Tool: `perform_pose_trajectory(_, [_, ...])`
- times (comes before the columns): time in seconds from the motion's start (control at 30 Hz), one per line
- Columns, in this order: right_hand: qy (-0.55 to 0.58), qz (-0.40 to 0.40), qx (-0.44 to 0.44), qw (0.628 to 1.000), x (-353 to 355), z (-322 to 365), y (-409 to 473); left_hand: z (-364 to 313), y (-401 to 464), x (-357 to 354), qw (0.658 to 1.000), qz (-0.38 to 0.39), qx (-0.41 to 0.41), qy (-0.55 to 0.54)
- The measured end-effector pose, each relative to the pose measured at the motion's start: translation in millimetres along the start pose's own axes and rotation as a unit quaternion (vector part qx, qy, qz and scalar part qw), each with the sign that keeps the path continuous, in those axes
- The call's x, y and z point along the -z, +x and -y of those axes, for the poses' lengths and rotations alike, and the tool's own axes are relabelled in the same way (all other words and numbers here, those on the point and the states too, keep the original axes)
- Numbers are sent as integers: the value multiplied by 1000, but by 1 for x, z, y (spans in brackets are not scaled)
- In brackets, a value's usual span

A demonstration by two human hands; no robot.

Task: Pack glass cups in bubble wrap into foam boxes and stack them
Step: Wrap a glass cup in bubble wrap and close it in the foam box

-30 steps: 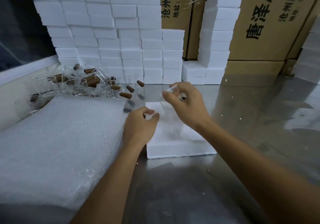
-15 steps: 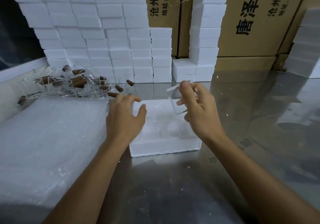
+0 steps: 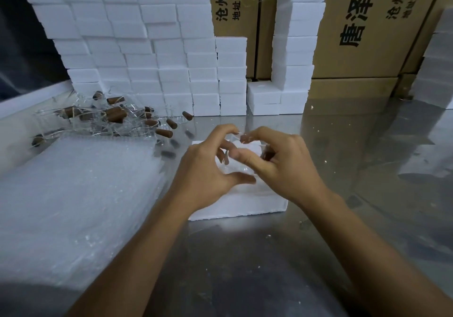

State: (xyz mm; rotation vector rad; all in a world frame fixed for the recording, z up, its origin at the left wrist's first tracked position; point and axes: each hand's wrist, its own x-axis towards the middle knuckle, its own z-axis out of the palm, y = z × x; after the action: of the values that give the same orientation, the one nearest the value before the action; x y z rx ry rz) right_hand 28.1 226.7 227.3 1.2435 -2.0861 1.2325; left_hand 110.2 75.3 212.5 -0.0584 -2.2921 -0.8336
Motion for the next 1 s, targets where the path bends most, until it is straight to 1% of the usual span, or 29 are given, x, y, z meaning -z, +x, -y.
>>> perform_pose_trajectory(0.1, [22,43,19,999,4,-3,0,8,0,4,999,-17,30,5])
perform_pose_trajectory(0.17, [17,79,21,997,7,-6,-3,10,0,6,998,-22,55,0])
perform_pose_trajectory(0.23, [5,93,26,995,9,-10,-9,9,0,6,998,-15,62,-6])
perform_pose_trajectory(0.37, [-15,54,20,998,11,-12,-14,7,1,2,999,-5,46,-12])
perform_pose_trajectory(0.43, [-28,35,16,999,9,-11,-14,7,1,4,999,-11,33,38])
perform_pose_trajectory(0.47, [-37,27,17,999,8,-10,-14,6,1,6,996,-22,22,78])
perform_pose_trajectory(0.53, [-54,17,20,998,7,-11,-15,6,1,13,986,-69,-10,150])
perform_pose_trajectory(0.6, [-62,10,19,998,8,-12,-16,3,2,20,973,-120,-28,194])
perform_pose_trajectory(0.7, [-55,2,14,998,8,-11,-16,-6,6,31,950,-198,-21,239])
perform_pose_trajectory(0.73, [-45,-9,15,999,8,-11,-15,-10,7,35,940,-225,-4,255])
perform_pose_trajectory(0.8, [-26,-35,10,999,9,-9,-14,-12,10,43,921,-250,69,291])
perform_pose_trajectory(0.9, [-18,-40,0,999,10,-10,-13,1,10,58,879,-246,214,348])
perform_pose_trajectory(1.0, [-18,-44,-7,999,10,-11,-15,16,5,71,842,-208,339,364])
